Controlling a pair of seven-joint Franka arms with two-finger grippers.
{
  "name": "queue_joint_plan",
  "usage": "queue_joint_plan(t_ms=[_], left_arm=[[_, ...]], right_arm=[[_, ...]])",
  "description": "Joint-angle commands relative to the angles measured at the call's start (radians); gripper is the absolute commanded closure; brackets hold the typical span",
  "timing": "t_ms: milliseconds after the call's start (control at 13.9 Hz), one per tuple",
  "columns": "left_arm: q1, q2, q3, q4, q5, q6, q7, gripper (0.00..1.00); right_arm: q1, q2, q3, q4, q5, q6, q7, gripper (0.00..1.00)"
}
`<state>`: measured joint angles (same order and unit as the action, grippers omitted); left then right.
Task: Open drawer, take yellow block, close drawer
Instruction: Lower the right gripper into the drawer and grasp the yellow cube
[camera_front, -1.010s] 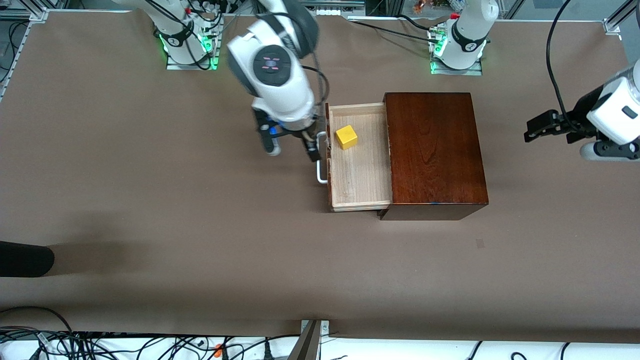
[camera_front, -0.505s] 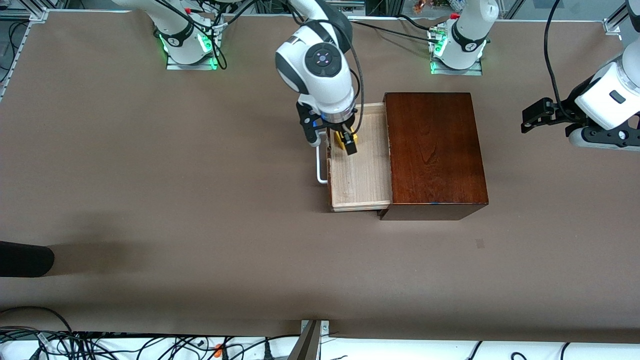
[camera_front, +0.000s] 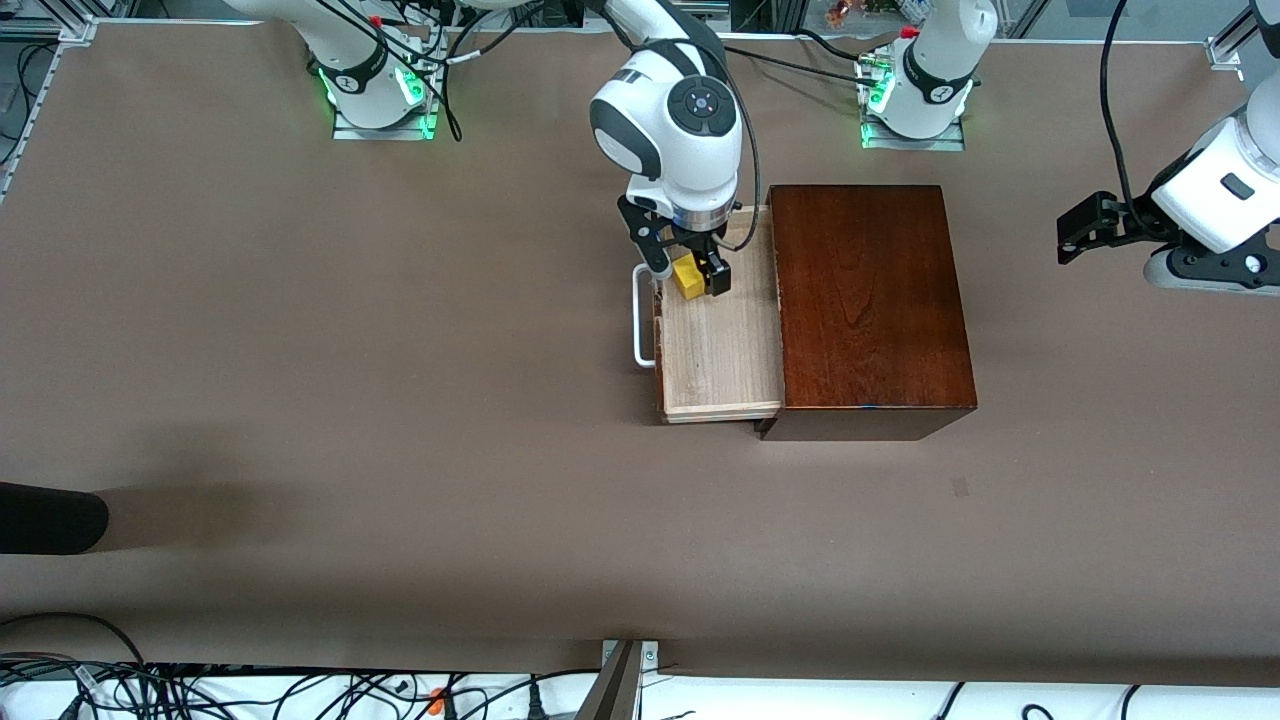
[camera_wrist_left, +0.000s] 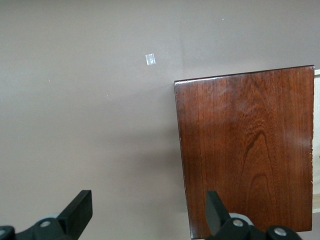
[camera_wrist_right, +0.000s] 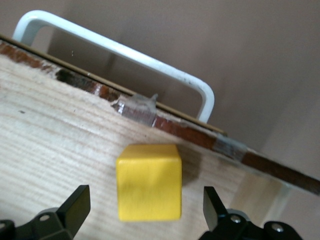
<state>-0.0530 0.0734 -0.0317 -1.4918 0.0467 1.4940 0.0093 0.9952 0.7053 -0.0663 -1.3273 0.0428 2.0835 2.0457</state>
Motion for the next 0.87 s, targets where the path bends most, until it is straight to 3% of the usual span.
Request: queue_joint_plan(t_ms=[0, 72, 216, 289, 361, 505, 794], left_arm=[[-0.001, -0.026, 0.006, -0.024, -0.025, -0.003, 0.029, 0.00], [0.005, -0.026, 0.006, -0.025, -0.053, -0.001, 0.032, 0.00], [0.004, -0.023, 0.006, -0.025, -0.054, 0.006, 0.032, 0.00], [0.004, -0.023, 0.004, -0.024, -0.054, 0.008, 0.031, 0.00], [0.004, -0.021, 0.006, -0.024, -0.054, 0.006, 0.031, 0.00], [0.002, -0.015, 0.004, -0.016, -0.054, 0.003, 0.026, 0.00], [-0.007, -0.009, 0.006, -0.011, -0.044, 0.002, 0.014, 0.00]], right_arm=[[0.011, 0.009, -0.009, -0.001, -0.043, -0.002, 0.007, 0.00], [0.011, 0.017, -0.009, -0.001, -0.043, 0.012, 0.008, 0.04], [0.011, 0.016, -0.009, -0.001, -0.040, 0.015, 0.004, 0.55], [0.008, 0.010, -0.009, 0.000, -0.034, 0.015, -0.001, 0.69], [-0.004, -0.003, -0.010, 0.003, -0.024, 0.007, -0.001, 0.77], [-0.015, -0.045, -0.009, 0.004, -0.015, -0.002, -0.002, 0.84], [-0.062, -0.147, -0.010, 0.007, 0.000, -0.061, -0.039, 0.84]])
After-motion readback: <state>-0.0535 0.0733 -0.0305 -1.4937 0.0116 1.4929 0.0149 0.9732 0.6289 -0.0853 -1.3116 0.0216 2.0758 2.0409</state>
